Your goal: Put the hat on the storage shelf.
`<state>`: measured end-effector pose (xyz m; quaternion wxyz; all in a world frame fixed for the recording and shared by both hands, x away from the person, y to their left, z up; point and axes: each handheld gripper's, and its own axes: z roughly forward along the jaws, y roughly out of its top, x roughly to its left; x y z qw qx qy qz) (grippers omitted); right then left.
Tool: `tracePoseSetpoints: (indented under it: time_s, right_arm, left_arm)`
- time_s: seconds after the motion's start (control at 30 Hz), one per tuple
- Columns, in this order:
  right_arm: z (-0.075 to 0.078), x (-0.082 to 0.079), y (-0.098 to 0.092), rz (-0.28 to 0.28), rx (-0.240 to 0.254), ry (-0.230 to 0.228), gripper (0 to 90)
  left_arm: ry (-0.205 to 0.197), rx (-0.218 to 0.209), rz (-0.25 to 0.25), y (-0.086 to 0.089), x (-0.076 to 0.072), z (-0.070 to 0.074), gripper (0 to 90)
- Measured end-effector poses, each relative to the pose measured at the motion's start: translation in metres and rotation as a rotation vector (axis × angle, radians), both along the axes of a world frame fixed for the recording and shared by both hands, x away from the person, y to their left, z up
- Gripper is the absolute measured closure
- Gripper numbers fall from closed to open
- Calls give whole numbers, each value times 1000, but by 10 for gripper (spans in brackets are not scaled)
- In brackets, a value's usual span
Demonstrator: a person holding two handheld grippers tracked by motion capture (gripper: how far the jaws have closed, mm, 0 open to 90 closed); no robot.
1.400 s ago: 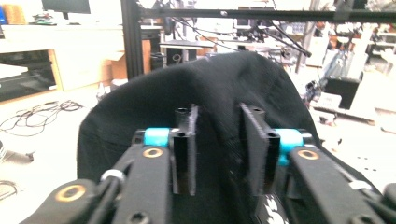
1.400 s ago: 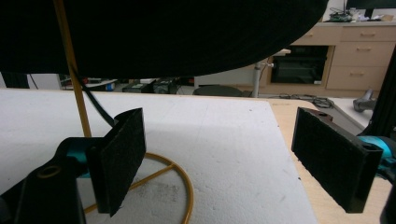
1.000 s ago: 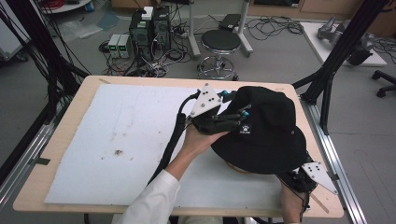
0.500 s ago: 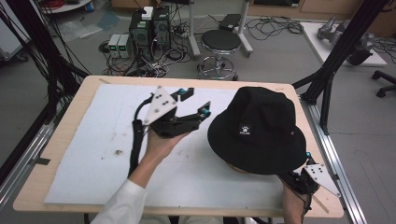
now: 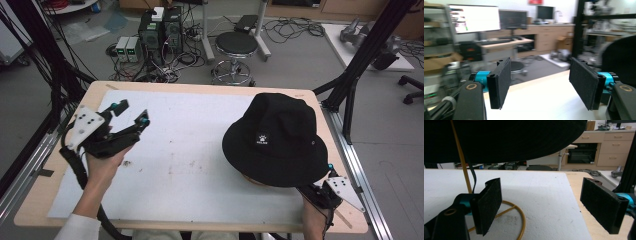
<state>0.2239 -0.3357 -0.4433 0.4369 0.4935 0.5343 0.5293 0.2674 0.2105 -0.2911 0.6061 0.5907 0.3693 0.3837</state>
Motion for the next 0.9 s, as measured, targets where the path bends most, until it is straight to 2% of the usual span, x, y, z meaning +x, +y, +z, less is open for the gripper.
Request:
tracePoseSetpoints:
  time_s: [0.33,0.43,0.6,0.73,0.9]
  right_arm:
    - [-1,-2,-3,-10,11,-1,170]
    - [-1,-3,-3,-11,12,0,170]
    - [0,-4,-4,-17,15,-7,170]
    - [0,-5,-4,-16,12,-6,170]
    - [0,-4,-3,-18,9,-4,170]
  left_arm:
    - [48,-19,174,52,-4,-42,324]
    - [42,-20,226,64,-7,-54,307]
    - [39,-25,292,83,-13,-70,287]
    - [57,-27,337,97,-19,-84,280]
    - [70,-48,394,112,-27,-102,280]
